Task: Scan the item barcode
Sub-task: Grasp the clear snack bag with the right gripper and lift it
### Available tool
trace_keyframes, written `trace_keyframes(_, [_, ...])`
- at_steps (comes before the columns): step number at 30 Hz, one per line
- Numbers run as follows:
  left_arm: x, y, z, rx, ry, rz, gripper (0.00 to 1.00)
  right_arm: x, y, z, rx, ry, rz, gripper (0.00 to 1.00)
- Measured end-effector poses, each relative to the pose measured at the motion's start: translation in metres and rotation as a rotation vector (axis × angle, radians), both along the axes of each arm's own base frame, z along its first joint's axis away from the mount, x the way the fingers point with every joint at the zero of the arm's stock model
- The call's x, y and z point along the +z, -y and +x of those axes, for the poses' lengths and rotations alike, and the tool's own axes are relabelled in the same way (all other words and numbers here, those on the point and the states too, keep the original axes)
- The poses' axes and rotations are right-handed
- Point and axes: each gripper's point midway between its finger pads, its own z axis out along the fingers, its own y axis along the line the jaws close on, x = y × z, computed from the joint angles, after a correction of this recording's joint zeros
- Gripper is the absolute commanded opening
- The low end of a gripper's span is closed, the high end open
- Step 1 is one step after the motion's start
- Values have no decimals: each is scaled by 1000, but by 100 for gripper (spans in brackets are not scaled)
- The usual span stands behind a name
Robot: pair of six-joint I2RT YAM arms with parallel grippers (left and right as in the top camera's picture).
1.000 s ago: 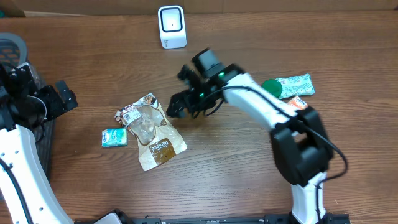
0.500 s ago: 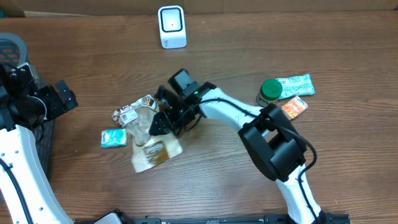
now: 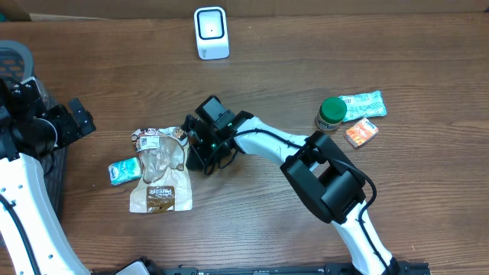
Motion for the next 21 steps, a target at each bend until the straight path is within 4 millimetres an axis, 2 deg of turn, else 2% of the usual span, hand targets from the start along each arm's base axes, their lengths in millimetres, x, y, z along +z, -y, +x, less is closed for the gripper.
trace_keyframes(1, [0, 0, 0, 0, 0, 0, 100, 1, 2, 8, -23, 6, 7, 8])
trace_keyframes(3, [0, 0, 0, 0, 0, 0, 100, 2, 5, 23, -68, 8, 24, 32])
trace_keyframes(4, [0, 0, 0, 0, 0, 0, 100, 5, 7, 33, -99, 2, 44, 47])
trace_keyframes(8, [0, 0, 0, 0, 0, 0, 100, 16, 7, 54, -131, 24, 109, 62])
trace_keyframes(12, [0, 0, 0, 0, 0, 0, 100, 22, -1, 62, -139, 70, 145, 64])
trace_keyframes(16, [0, 0, 0, 0, 0, 0, 100, 21, -6, 79, -193, 122, 159, 63])
trace_keyframes(21, [0, 0, 0, 0, 0, 0, 99, 19, -12, 80, -207, 115, 183, 59])
